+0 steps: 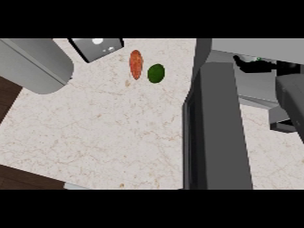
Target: Pick up the milk, place it into the microwave and close the microwave
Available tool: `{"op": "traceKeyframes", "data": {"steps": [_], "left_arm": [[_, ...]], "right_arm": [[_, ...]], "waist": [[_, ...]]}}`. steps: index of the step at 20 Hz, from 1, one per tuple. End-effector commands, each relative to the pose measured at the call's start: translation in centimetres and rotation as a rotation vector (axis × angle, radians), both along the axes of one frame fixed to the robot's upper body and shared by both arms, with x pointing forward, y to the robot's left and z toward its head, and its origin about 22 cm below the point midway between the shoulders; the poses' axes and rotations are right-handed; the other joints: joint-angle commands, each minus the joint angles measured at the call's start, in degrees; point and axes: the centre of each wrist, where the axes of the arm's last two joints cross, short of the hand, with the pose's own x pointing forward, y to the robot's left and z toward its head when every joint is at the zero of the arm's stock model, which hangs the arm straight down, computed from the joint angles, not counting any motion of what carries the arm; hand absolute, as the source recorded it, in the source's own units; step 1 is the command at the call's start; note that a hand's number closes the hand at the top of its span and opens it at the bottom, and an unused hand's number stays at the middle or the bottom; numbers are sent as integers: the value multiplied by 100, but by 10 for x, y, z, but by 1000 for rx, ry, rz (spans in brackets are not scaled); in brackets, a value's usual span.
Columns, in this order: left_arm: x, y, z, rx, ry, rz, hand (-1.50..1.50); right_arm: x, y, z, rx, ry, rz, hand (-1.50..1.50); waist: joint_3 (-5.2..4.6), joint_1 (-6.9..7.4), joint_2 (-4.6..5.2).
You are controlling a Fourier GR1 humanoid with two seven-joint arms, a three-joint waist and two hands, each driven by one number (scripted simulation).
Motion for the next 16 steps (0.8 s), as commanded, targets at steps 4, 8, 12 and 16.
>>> {"op": "traceKeyframes", "data": {"steps": [4, 8, 12, 16], "left_arm": [[4, 5, 3, 41, 17, -14, -150], [6, 3, 2, 39, 11, -8, -150], [10, 8, -1, 50, 24, 6, -150], [13, 6, 2, 60, 19, -13, -150]], "right_arm": [[0, -3, 3, 10, -2, -7, 150], [-10, -27, -2, -198, 18, -165, 150], [13, 29, 13, 120, -70, 134, -150], [17, 51, 11, 26, 64, 173, -150]], "waist": [[3, 62, 33], [-53, 118, 102], [3, 20, -52], [-39, 197, -56]]}}
